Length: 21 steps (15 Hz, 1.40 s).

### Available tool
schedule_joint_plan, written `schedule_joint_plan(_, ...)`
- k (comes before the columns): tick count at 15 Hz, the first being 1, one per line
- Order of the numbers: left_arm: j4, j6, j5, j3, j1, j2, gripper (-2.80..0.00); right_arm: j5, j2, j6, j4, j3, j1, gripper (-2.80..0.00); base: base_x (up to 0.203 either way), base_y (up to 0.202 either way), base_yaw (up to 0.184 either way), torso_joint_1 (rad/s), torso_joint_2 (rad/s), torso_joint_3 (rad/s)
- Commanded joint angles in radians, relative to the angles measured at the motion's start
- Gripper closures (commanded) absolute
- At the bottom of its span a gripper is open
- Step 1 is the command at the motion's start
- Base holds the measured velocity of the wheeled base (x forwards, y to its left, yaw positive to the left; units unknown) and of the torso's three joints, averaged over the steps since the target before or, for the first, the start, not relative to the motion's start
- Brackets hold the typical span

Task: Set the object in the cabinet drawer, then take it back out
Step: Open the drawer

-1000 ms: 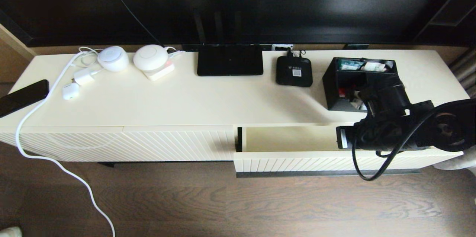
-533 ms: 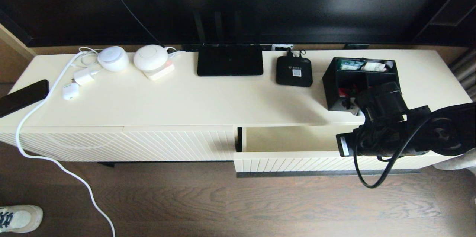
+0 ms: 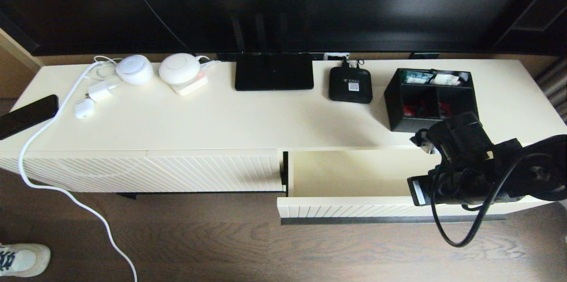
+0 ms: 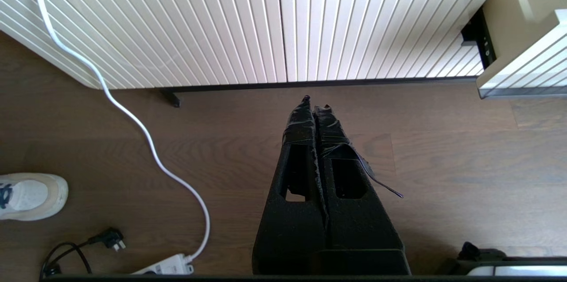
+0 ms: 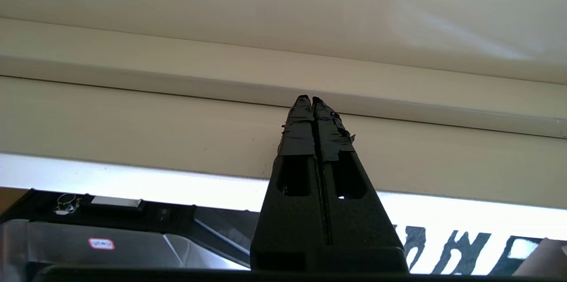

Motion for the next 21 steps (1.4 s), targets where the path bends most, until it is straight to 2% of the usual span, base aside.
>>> schedule_joint_plan(1,0.001,0.001,0.000,0.000,0.000,0.002,0.00,0.001,-0.021,0.001,0.007,0.072,0.007,0.00,0.000,0.000,0.000,0.000,0.00,0.000)
schedule_joint_plan(10,0.001,0.001,0.000,0.000,0.000,0.001,0.00,0.004,-0.114,0.005,-0.004,0.313,0.068,0.00,0.000,0.000,0.000,0.000,0.00,0.000)
schedule_joint_plan(14,0.000,0.001,0.000,0.000,0.000,0.002,0.00,0.002,-0.141,0.093,-0.001,0.358,0.126,0.00,0.000,0.000,0.000,0.000,0.00,0.000)
schedule_joint_plan(21,0.001,0.001,0.000,0.001,0.000,0.001,0.00,-0.003,-0.173,0.085,-0.007,0.446,0.135,0.00,0.000,0.000,0.000,0.000,0.00,0.000)
